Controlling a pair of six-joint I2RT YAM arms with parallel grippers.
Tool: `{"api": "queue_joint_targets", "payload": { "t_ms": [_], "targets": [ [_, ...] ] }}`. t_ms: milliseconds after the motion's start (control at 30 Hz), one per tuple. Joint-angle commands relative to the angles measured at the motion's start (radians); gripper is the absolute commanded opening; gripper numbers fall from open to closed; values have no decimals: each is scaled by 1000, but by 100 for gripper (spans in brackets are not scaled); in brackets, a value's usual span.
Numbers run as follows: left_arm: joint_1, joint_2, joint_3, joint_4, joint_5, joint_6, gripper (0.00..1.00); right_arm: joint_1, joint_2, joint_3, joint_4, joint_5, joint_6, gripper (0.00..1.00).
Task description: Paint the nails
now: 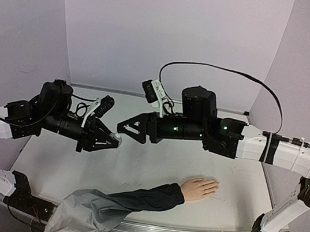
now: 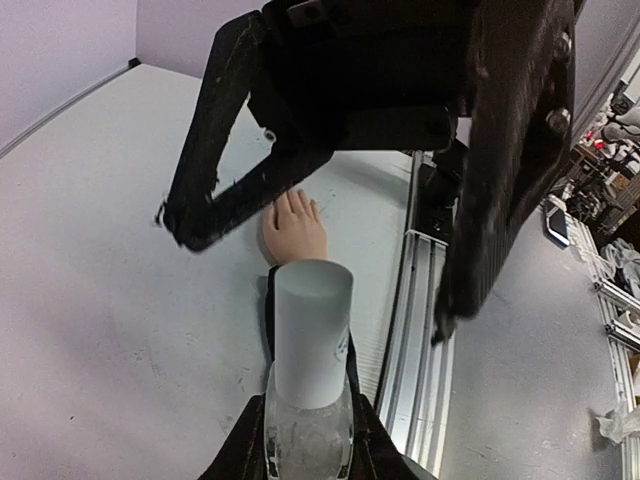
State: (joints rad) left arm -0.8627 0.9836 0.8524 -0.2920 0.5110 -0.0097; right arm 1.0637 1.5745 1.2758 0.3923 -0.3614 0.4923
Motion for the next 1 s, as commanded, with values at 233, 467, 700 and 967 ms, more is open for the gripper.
{"api": "queue_joint_targets", "payload": {
  "t_ms": [233,467,700,967],
  "targets": [
    [1,18,65,68,138,-12,0,6,62,17,133,-180,-43,24],
    [1,7,64,67,100,-16,0,5,75,24,129,-113,-20,0],
    [1,-35,39,42,-351,-23,0,83,139,90,27,384,181,0],
    [1,12,82,-66,-592,-8,0,257,321,384,-132,787,347,0]
  ]
}}
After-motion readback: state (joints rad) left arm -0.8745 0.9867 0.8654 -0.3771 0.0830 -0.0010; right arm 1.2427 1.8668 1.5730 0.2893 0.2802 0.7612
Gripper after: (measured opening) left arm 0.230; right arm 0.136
